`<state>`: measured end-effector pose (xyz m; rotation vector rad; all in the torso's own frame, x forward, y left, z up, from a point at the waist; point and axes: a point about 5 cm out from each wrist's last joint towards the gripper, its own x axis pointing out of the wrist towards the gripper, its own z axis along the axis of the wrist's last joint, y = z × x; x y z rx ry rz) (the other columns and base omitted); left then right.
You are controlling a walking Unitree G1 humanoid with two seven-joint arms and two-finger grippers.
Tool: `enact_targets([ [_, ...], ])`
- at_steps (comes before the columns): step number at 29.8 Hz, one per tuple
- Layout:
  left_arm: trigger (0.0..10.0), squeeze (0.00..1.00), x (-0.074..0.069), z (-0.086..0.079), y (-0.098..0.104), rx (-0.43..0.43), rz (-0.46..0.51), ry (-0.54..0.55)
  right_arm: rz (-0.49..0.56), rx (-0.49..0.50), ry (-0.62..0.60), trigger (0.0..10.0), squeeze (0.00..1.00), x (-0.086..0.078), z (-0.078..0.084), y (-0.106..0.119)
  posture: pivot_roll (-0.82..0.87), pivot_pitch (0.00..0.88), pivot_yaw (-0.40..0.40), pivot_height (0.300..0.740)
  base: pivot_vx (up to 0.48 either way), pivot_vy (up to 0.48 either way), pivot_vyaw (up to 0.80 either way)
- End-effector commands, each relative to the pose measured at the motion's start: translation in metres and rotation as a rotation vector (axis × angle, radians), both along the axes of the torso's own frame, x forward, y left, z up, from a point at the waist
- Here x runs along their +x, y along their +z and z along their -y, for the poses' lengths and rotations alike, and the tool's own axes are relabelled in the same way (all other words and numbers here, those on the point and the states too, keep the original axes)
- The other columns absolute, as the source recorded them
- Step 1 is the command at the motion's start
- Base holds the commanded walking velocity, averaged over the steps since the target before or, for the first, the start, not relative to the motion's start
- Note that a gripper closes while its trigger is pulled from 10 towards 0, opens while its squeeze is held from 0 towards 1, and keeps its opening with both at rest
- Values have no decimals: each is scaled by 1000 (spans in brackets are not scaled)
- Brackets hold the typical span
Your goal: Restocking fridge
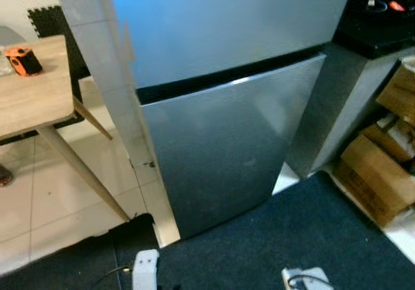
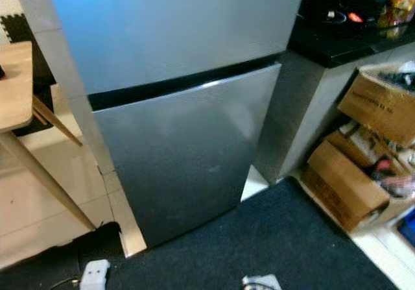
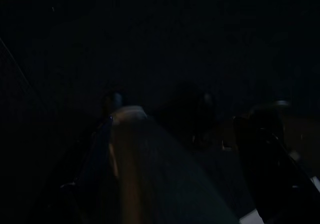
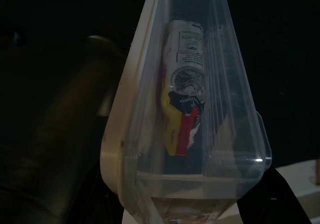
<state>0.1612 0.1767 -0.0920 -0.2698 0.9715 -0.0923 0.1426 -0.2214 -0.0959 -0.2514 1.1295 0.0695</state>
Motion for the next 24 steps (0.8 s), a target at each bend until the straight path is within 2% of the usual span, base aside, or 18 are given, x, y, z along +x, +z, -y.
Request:
enact_targets([
  [1, 10000, 0, -1, -6, 0, 24, 2, 32, -6, 13, -6, 10000, 0, -2, -4, -2, -59, 63, -11, 740, 0, 0, 0],
  [4, 10000, 0, 14, -15, 7, 29, 56, 114, -4, 11, -5, 10000, 0, -2, -3, -1, -62, 68, -16, 740, 0, 0, 0],
  [5, 10000, 0, 14, -15, 7, 29, 56, 114, -4, 11, -5, 10000, 0, -2, -3, -1, -62, 68, -16, 740, 0, 0, 0],
  [6, 10000, 1000, 24, -21, 13, 13, 96, 165, -5, 10, -5, 10000, 0, -2, -3, -1, -63, 70, -17, 740, 0, 0, 0],
  [7, 10000, 1000, 30, -25, 17, 1, 125, 199, -5, 9, -4, 10000, 0, -2, -2, -1, -63, 70, -18, 740, 0, 0, 0],
  [9, 10000, 1000, 30, -25, 17, 1, 125, 199, -5, 9, -4, 10000, 0, -2, -2, -1, -63, 70, -18, 740, 0, 0, 0],
  [10, 10000, 1000, 42, -33, 25, -9, 175, 245, -6, 7, -4, 10000, 0, -3, -1, -1, -65, 72, -20, 740, 0, 0, 0],
  [11, 10000, 1000, 42, -33, 25, -9, 175, 245, -6, 7, -4, 10000, 0, -3, -1, -1, -65, 72, -20, 740, 0, 0, 0],
  [14, 10000, 1000, 86, -70, 65, -61, 388, 423, -14, -2, -5, 10000, 0, -6, 4, -1, -64, 79, -23, 740, 0, 0, 0],
  [15, 10000, 1000, 86, -70, 65, -61, 388, 423, -14, -2, -5, 10000, 0, -6, 4, -1, -64, 79, -23, 740, 0, 0, 0],
  [16, 10000, 1000, 95, -79, 76, -81, 441, 449, -15, -4, -5, 10000, 0, -7, 5, -1, -64, 81, -22, 740, 0, 0, 0],
  [17, 10000, 1000, 95, -79, 76, -81, 441, 449, -15, -4, -5, 10000, 0, -7, 5, -1, -64, 81, -22, 740, 0, 0, 0],
  [19, 10000, 1000, 114, -90, 99, -125, 546, 450, -14, -5, -7, 10000, 0, -7, 5, -1, -67, 88, -18, 740, 0, 0, 0],
  [21, 10000, 1000, 114, -90, 99, -125, 546, 450, -14, -5, -7, 10000, 0, -7, 5, -1, -67, 88, -18, 740, 0, 0, 0],
  [23, 10000, 1000, 135, -100, 128, -172, 672, 414, -13, -4, -7, 10000, 0, -7, 4, -1, -68, 90, -16, 740, 0, 0, 0],
  [24, 10000, 1000, 135, -100, 128, -172, 672, 414, -13, -4, -7, 10000, 0, -7, 4, -1, -68, 90, -16, 740, 0, 0, 0],
])
